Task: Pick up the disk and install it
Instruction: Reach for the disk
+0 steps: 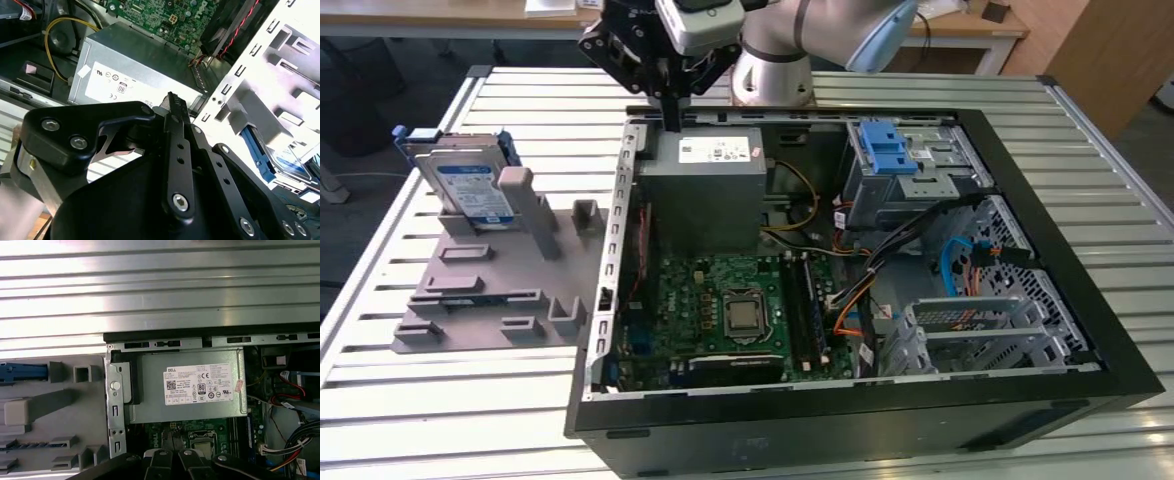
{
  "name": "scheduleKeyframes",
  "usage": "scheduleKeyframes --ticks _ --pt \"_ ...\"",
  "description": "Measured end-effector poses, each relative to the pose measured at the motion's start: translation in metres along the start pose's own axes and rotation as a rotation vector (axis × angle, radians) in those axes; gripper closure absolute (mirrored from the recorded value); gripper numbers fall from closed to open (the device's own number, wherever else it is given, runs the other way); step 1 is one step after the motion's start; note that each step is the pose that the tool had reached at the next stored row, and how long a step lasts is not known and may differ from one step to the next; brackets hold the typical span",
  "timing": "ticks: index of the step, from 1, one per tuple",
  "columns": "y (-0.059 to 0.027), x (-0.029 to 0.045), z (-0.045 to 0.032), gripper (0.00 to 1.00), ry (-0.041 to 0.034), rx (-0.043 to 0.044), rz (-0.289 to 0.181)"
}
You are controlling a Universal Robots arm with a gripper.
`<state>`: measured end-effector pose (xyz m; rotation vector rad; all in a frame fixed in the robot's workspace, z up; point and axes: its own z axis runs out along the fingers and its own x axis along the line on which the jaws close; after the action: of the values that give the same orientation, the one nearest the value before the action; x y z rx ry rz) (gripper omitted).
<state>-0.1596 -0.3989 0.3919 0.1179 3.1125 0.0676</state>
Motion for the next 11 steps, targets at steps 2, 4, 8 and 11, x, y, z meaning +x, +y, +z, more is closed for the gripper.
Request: scheduleKeyframes --ticks 2,4,8,11 --pt "-0.0001 0.0022 0.0000 0.89 0.0000 0.0000 0.000" --pt "-0.0003 0.0048 0.0001 0.89 0.0000 0.0000 0.000" --pt "-0.0006 0.0080 0.0005 0.89 0.0000 -0.0001 0.000" --pt "-0.0007 0.0098 0.0007 0.89 0.0000 0.0000 0.000"
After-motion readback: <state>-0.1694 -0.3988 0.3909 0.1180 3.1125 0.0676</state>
